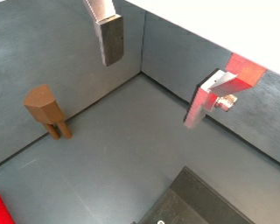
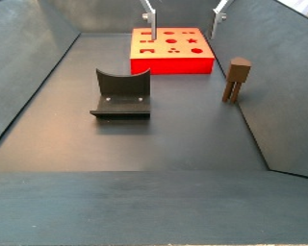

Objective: Pick up the 3 prong object. Move up. Move to above the board. Insert the 3 prong object.
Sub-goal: Pick up the 3 prong object.

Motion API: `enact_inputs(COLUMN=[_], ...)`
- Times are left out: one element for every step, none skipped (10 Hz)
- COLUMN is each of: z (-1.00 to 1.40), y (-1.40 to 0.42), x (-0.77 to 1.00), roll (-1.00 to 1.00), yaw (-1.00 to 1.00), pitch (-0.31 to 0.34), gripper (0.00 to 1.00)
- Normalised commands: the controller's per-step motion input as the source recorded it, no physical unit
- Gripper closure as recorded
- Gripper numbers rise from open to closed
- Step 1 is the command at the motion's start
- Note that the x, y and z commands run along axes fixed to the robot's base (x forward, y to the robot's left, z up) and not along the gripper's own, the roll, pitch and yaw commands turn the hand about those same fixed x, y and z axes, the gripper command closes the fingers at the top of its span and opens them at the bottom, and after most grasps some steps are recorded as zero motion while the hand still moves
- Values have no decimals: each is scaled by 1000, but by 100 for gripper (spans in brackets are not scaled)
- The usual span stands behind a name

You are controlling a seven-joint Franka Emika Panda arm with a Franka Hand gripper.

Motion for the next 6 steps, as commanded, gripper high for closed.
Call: enact_inputs(z=[0, -89, -123, -29, 0, 0], y=[0, -43, -80, -83, -251, -183], x=[-511, -783, -769, -686, -957, -791], roll=[0, 0, 0, -6, 0, 0], yaw=[-77, -91, -94, -31, 0, 0], pitch=[-147, -214, -179, -164, -211, -200], gripper=[0, 0, 0, 0, 0, 0])
